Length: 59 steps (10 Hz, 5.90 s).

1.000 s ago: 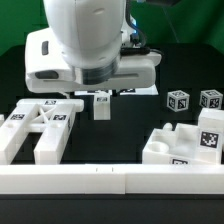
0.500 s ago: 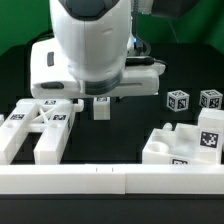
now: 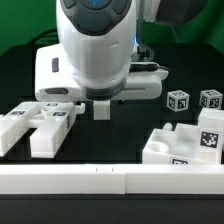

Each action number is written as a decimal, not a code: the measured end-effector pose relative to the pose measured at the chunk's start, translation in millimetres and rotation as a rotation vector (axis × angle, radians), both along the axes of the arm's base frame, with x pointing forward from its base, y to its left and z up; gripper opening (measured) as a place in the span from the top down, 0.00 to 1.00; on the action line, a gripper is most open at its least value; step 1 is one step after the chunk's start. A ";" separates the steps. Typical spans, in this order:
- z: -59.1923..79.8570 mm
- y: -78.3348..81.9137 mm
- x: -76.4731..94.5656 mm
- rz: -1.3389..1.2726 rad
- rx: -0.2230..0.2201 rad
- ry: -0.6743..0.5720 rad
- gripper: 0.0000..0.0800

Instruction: Assemble chair

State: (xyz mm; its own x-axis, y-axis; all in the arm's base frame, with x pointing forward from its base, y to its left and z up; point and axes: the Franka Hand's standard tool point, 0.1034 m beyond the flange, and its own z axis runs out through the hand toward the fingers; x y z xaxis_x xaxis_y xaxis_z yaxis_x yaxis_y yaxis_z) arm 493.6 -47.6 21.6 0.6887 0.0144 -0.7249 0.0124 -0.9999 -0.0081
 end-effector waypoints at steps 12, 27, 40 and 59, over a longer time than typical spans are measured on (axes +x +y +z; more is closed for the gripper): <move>1.5 7.5 1.9 0.017 0.022 0.011 0.64; 85.7 11.8 78.0 -0.007 0.031 -0.574 0.64; 99.1 30.7 130.4 -0.047 0.009 -1.019 0.64; 112.6 37.7 168.4 -0.062 -0.038 -1.388 0.64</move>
Offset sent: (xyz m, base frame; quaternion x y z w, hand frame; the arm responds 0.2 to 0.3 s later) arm -0.0005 0.0069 -0.0104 -0.0123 0.0029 0.0014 0.9999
